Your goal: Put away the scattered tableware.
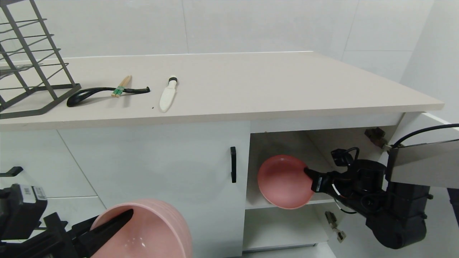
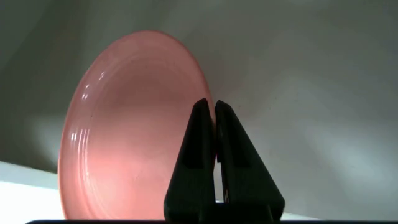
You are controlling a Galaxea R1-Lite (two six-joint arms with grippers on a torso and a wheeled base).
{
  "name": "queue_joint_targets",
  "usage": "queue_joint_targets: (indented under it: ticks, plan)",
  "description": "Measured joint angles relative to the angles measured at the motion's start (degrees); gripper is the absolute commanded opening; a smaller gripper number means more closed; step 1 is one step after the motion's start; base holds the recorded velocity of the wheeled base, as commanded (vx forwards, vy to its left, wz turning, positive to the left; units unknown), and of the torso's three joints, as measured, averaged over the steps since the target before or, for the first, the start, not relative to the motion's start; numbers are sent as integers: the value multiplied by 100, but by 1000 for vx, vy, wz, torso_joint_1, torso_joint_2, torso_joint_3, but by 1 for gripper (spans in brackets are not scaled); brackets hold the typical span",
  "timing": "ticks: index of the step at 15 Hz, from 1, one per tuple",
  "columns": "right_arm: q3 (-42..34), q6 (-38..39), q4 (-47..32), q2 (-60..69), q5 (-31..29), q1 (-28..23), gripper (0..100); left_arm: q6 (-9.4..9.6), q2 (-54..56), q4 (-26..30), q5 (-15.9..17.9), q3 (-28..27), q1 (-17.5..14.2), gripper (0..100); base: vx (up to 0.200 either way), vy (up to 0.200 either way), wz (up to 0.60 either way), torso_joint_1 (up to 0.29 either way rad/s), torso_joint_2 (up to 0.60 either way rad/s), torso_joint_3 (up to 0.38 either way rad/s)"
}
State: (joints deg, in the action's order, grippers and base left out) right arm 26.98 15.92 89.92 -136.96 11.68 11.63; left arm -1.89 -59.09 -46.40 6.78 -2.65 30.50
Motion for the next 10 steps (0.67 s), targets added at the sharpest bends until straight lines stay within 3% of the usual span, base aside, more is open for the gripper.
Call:
queue_joint_targets:
  ticks: [10]
  plan:
    - [1042, 33, 0, -929, -282, 0, 0, 0, -1, 34, 0, 11, 1, 0, 0, 0, 0, 0, 0, 0]
